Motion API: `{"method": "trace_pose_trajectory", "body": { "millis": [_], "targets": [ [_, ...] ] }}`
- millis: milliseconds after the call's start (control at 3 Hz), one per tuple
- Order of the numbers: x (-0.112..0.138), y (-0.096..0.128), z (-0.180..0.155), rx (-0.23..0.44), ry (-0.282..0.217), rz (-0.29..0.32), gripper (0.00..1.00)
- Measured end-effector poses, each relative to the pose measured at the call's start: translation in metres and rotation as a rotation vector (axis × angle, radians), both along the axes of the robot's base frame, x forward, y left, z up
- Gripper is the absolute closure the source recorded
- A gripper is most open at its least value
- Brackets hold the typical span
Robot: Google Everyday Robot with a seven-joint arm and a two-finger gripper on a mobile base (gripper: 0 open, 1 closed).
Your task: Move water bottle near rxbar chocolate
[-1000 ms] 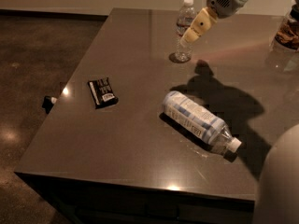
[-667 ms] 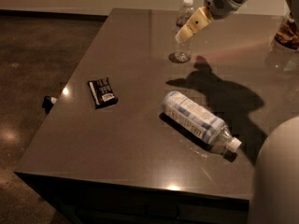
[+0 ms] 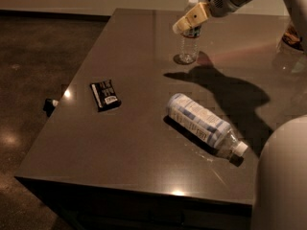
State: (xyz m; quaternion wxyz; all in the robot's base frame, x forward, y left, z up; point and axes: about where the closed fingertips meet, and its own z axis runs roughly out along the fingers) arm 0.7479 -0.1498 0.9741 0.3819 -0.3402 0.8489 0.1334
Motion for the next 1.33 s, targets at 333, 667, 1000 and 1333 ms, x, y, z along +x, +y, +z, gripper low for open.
{"method": "trace_pose_trajectory", "body": {
  "millis": [333, 667, 1000, 1333],
  "targets": [
    [0.01, 0.003, 0.002, 0.03, -0.022, -0.011, 0.26],
    [0.013, 0.005, 0.003, 0.057, -0.028, -0.006, 0.49],
    [0.01, 0.014, 0.007, 0.07, -0.036, 0.025, 0.73],
    [-0.007, 0.039, 0.019, 0.071, -0.05, 0.104, 0.95]
  ]
}}
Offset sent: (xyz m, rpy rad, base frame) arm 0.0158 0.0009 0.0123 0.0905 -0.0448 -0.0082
